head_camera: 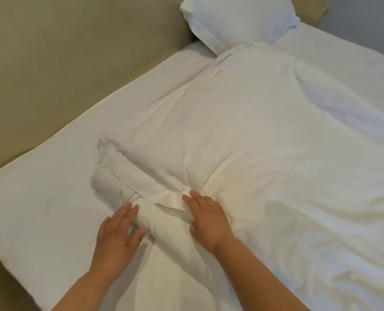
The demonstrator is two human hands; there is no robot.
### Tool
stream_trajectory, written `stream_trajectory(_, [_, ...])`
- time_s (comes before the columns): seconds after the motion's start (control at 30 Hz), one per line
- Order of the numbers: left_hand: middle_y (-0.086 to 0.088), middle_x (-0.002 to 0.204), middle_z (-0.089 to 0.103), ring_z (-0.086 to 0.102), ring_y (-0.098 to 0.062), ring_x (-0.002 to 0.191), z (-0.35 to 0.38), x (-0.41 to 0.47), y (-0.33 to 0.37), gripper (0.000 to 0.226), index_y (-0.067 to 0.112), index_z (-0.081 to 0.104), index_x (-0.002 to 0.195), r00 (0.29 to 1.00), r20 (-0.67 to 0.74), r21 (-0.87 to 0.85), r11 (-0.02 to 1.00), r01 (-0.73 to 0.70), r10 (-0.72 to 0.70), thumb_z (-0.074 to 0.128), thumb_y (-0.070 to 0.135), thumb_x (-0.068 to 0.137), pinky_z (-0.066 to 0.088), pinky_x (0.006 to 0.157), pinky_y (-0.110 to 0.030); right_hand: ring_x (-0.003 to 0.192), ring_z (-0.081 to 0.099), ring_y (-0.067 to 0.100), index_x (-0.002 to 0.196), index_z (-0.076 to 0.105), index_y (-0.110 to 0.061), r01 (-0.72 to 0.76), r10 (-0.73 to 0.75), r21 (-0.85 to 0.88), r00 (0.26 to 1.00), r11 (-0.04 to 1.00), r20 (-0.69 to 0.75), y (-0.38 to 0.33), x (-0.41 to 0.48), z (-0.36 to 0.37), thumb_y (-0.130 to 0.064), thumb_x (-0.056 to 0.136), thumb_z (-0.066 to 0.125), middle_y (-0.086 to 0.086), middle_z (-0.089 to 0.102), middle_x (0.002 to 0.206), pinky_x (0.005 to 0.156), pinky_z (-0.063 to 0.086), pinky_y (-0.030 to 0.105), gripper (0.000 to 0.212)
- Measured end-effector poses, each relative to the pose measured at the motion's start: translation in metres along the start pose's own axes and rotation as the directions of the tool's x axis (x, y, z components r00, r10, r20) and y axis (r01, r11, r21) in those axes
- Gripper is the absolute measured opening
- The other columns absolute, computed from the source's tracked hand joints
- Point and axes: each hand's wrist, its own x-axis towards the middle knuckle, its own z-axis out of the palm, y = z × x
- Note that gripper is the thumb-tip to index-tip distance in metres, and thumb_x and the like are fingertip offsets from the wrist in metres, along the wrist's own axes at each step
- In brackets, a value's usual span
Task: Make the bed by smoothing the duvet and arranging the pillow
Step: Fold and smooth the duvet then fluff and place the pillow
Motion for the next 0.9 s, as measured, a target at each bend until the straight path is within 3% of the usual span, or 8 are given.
stream_trajectory(0.07, [-0.012, 0.139, 0.048, 0.045, -0.029, 0.128, -0.005, 0.003, 0.017, 0.071, 0.006, 0.05, 0.13, 0.996, -0.057, -0.061, 0.996, 0.059, -0.062, 0.041, 0.058, 0.082, 0.031, 0.104, -0.042, 0.095, 0.069, 0.018, 0.112, 0.061, -0.023, -0.054, 0.05, -0.061, 0.996, 0.997, -0.07, 0.002, -0.014, 0.003, -0.039, 0.027, 0.085, 0.003, 0.069, 0.113, 0.095, 0.044, 0.034, 0.09])
stream_trajectory(0.13, [-0.013, 0.135, 0.051, 0.047, -0.03, 0.124, -0.014, 0.013, 0.036, 0.049, 0.009, 0.044, 0.135, 0.968, -0.083, -0.257, 0.944, 0.207, -0.235, 0.052, 0.029, 0.091, 0.034, 0.102, -0.038, 0.098, 0.066, 0.027, 0.112, 0.05, -0.021, -0.117, 0.109, -0.077, 0.989, 0.99, -0.096, 0.012, -0.034, 0.009, -0.043, 0.013, 0.085, 0.008, 0.071, 0.107, 0.104, 0.022, 0.041, 0.107])
stream_trajectory(0.3, [-0.009, 0.149, 0.032, 0.033, -0.026, 0.134, -0.046, 0.069, 0.066, 0.065, 0.015, 0.019, 0.146, 0.864, -0.006, -0.673, 0.641, 0.369, -0.504, 0.051, 0.032, 0.092, 0.027, 0.107, -0.034, 0.122, 0.029, 0.034, 0.121, 0.043, -0.018, -0.232, 0.208, -0.08, 0.95, 0.969, -0.232, 0.042, -0.082, 0.014, -0.032, 0.014, 0.087, 0.012, 0.042, 0.126, 0.114, -0.006, 0.044, 0.116])
stream_trajectory(0.37, [-0.009, 0.152, 0.024, 0.029, -0.029, 0.137, -0.048, 0.1, 0.068, 0.082, 0.015, 0.007, 0.148, 0.807, 0.063, -0.739, 0.515, 0.433, -0.587, 0.056, 0.04, 0.087, 0.025, 0.111, -0.039, 0.118, 0.039, 0.034, 0.121, 0.043, -0.019, -0.266, 0.248, -0.043, 0.936, 0.963, -0.248, 0.051, -0.088, 0.024, -0.023, 0.015, 0.085, 0.011, 0.048, 0.123, 0.112, 0.013, 0.047, 0.114])
stream_trajectory(0.47, [-0.012, 0.148, 0.032, 0.037, -0.033, 0.132, -0.039, 0.129, 0.072, 0.087, 0.011, 0.014, 0.147, 0.777, 0.123, -0.764, 0.441, 0.471, -0.618, 0.066, 0.033, 0.081, 0.034, 0.109, -0.042, 0.077, 0.07, 0.02, 0.11, 0.048, -0.024, -0.281, 0.264, -0.028, 0.927, 0.959, -0.267, 0.053, -0.079, 0.013, -0.016, 0.049, 0.066, -0.001, 0.073, 0.091, 0.062, 0.054, 0.031, 0.064])
stream_trajectory(0.6, [-0.009, 0.131, 0.053, 0.053, -0.027, 0.115, -0.075, 0.145, 0.059, 0.058, 0.007, 0.043, 0.133, 0.862, -0.166, -0.74, 0.638, 0.212, -0.479, 0.067, 0.016, 0.081, 0.041, 0.102, -0.037, 0.048, 0.061, 0.01, 0.073, 0.069, -0.032, -0.301, 0.325, 0.125, 0.845, 0.945, -0.424, 0.032, -0.058, -0.027, -0.013, 0.055, 0.041, -0.013, 0.064, 0.056, 0.034, 0.032, 0.015, 0.038])
stream_trajectory(0.77, [-0.014, 0.131, 0.05, 0.05, -0.034, 0.116, -0.079, 0.113, -0.007, 0.079, 0.004, 0.039, 0.134, 0.892, -0.021, -0.605, 0.716, 0.348, -0.451, 0.078, 0.022, 0.067, 0.041, 0.092, -0.038, 0.079, 0.067, 0.016, 0.098, 0.053, -0.025, -0.109, 0.109, 0.023, 0.909, 0.994, -0.401, -0.008, -0.074, 0.033, -0.023, 0.054, 0.04, -0.004, 0.062, 0.1, 0.078, 0.036, 0.02, 0.046])
stream_trajectory(0.9, [-0.011, 0.152, 0.024, 0.028, -0.031, 0.137, -0.059, 0.105, 0.001, 0.084, 0.013, 0.018, 0.147, 0.84, 0.021, -0.598, 0.667, 0.445, -0.542, 0.069, 0.024, 0.08, 0.027, 0.111, -0.043, 0.113, 0.048, 0.024, 0.115, 0.047, -0.019, -0.162, 0.15, -0.053, 0.972, 0.985, -0.179, 0.001, -0.078, 0.049, -0.049, 0.058, 0.043, 0.003, 0.064, 0.122, 0.116, 0.005, 0.03, 0.064])
